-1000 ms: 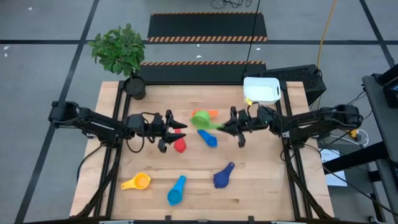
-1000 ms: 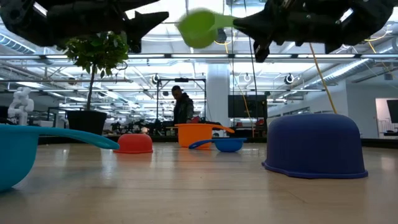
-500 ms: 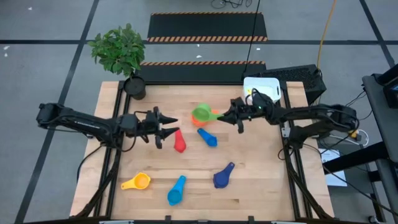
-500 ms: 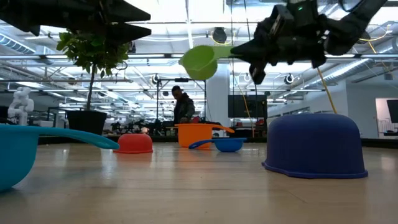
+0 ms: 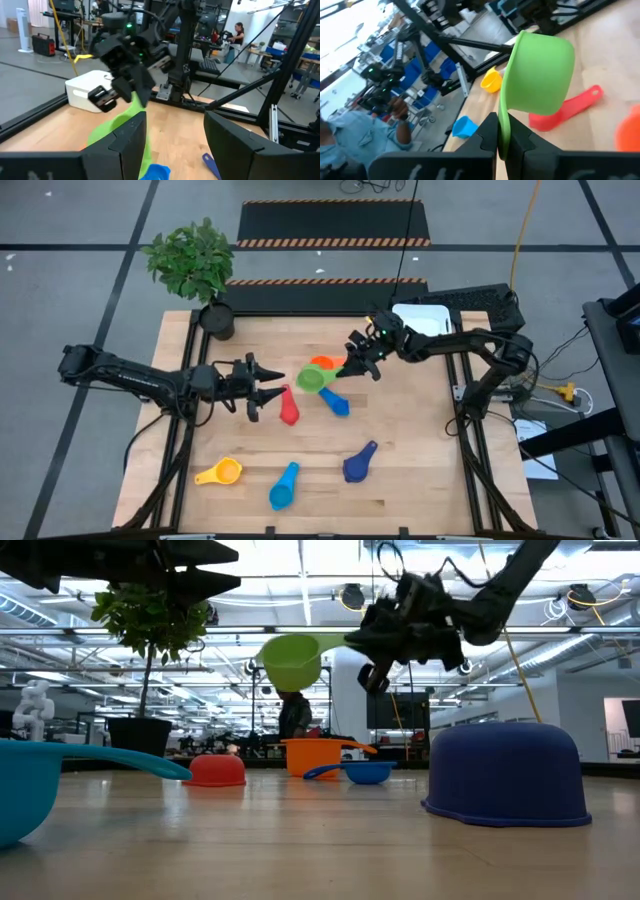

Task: Nest measuring cups in basket
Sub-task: Stack the green measuring cup into the orange measuring cup

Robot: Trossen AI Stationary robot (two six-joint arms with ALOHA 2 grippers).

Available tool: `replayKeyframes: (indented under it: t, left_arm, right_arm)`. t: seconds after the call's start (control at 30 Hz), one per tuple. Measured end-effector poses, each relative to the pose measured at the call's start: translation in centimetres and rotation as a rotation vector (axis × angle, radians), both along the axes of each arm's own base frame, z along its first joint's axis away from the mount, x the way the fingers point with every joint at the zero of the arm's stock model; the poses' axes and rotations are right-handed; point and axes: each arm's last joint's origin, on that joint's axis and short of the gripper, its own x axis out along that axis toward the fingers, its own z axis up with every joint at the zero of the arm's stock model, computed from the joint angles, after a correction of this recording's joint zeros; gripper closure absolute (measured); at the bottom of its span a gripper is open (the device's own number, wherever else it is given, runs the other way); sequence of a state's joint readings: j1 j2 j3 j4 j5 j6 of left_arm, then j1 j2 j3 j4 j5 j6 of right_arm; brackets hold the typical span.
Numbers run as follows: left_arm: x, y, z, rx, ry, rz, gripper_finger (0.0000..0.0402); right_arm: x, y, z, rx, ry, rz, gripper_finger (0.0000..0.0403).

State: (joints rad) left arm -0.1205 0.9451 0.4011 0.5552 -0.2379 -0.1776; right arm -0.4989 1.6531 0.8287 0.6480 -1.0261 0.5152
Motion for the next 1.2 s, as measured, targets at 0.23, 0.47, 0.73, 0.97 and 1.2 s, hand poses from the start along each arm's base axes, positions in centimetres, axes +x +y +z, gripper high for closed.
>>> replayKeyframes:
  t: [0.23, 0.47, 0.73, 0.97, 1.2]
  left_arm:
    - [0.0, -0.3, 0.2, -0.004, -0.025, -0.013, 0.0199]
    - [-0.1, -0.5, 0.5, -0.008, -0.053, -0.025, 0.0199]
    - [-0.2, -1.0, 0.9, -0.007, -0.087, -0.05, 0.0199]
    - [-0.2, -1.2, 0.9, 0.001, -0.093, -0.057, 0.0199]
    - [-0.2, -1.2, 0.9, 0.002, -0.092, -0.057, 0.0199]
  right_arm:
    - [-0.3, -1.9, -1.9, 0.031, 0.086, -0.05, 0.0403]
    - [-0.6, -2.6, -3.4, 0.048, 0.137, -0.067, 0.0403]
    - [-0.8, -3.3, -3.8, 0.056, 0.143, -0.088, 0.0403]
    - [-1.3, -4.0, -3.7, 0.065, 0.147, -0.113, 0.0398]
    - [-1.2, -3.8, -3.8, 0.059, 0.145, -0.107, 0.0397]
